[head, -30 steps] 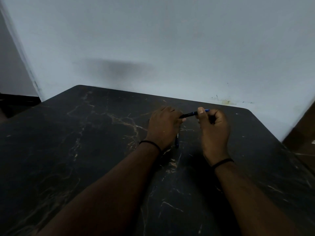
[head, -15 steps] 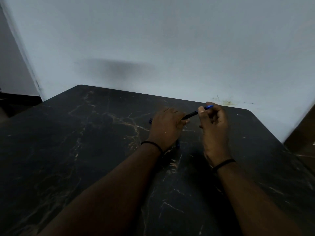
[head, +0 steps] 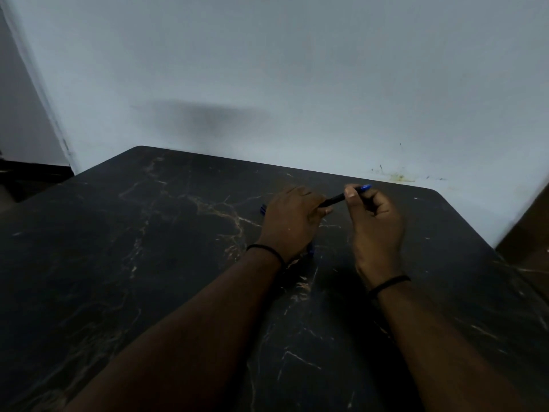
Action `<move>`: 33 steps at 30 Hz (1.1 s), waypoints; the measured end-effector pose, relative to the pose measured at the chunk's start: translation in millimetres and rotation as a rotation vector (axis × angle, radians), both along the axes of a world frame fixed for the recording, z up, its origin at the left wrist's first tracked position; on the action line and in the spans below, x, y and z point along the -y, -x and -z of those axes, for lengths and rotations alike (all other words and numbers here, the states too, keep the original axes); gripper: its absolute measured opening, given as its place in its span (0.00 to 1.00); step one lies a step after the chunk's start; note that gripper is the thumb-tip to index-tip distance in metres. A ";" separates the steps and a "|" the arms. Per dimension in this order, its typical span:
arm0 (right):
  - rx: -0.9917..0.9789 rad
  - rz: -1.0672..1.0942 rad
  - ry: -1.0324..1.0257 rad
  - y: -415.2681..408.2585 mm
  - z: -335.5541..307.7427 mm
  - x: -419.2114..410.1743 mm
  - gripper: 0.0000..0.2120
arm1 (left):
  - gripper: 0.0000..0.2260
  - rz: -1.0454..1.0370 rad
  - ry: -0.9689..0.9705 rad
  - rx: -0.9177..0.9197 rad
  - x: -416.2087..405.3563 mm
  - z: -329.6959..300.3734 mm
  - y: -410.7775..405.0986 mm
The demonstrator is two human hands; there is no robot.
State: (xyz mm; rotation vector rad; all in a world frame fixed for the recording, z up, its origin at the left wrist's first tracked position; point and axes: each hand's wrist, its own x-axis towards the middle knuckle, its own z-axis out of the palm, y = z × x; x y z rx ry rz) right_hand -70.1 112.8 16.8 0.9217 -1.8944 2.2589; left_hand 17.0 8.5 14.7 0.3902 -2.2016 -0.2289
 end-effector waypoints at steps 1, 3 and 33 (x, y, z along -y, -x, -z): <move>-0.001 0.031 0.013 -0.9 -0.5 0.0 0.03 | 0.09 0.010 0.001 0.004 0.2 -0.1 0.5; -0.019 0.043 0.042 -1.7 -0.5 -0.2 0.08 | 0.08 0.027 0.005 0.016 -0.7 0.3 2.5; -0.136 -0.188 -0.350 -1.5 14.2 4.6 0.05 | 0.16 0.203 -1.213 -0.628 17.5 -2.4 -4.0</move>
